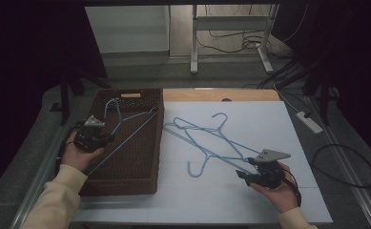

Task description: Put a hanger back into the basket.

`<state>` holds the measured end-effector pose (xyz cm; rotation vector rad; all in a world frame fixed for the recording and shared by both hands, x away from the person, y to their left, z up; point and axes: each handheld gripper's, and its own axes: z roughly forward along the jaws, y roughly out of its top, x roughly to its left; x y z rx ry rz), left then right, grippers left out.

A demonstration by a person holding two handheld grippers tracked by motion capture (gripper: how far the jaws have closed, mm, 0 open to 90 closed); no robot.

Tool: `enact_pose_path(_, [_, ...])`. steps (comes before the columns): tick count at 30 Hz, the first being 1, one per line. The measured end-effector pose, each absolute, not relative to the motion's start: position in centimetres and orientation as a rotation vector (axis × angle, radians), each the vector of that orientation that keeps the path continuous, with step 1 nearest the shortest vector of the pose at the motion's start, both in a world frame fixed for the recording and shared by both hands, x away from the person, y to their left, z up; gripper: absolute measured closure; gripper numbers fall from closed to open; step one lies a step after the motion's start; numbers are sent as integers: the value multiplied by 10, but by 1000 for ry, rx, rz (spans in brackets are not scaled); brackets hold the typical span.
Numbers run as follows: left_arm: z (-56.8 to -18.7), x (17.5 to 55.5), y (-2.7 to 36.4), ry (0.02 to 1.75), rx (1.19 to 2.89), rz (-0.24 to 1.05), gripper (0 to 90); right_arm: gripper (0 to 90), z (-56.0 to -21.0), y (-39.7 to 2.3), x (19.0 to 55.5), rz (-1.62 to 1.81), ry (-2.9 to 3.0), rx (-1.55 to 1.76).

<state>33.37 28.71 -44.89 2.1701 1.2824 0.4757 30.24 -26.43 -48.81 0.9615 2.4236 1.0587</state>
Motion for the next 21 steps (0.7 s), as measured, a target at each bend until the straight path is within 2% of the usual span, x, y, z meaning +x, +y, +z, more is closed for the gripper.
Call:
enact_pose_path(11, [-461, 349, 283, 1371, 2270, 469, 858, 324, -490, -264, 303, 1048, 2434, 964])
enact_pose_path(21, [-466, 354, 287, 1433, 2276, 446, 854, 323, -490, -263, 303, 1049, 2432, 956])
